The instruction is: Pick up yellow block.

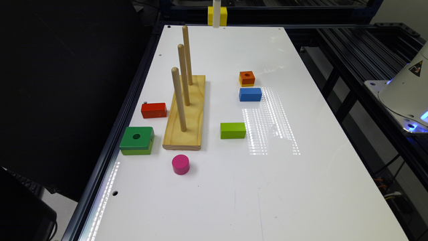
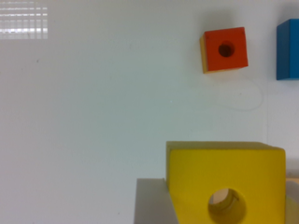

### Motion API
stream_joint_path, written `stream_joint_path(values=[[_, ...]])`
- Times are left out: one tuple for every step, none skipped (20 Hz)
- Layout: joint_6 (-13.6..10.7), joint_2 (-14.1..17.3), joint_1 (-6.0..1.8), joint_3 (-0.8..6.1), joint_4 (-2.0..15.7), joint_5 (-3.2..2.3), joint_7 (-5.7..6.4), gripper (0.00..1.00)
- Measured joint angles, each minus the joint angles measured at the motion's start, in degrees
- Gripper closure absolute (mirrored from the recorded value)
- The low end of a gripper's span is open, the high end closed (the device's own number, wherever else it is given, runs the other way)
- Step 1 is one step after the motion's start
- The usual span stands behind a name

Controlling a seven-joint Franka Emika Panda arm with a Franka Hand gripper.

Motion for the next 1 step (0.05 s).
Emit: stream_joint_path(values=[[-0.4,-0.4,-0.01,0.0,0.0,0.29,-0.18,1.0]])
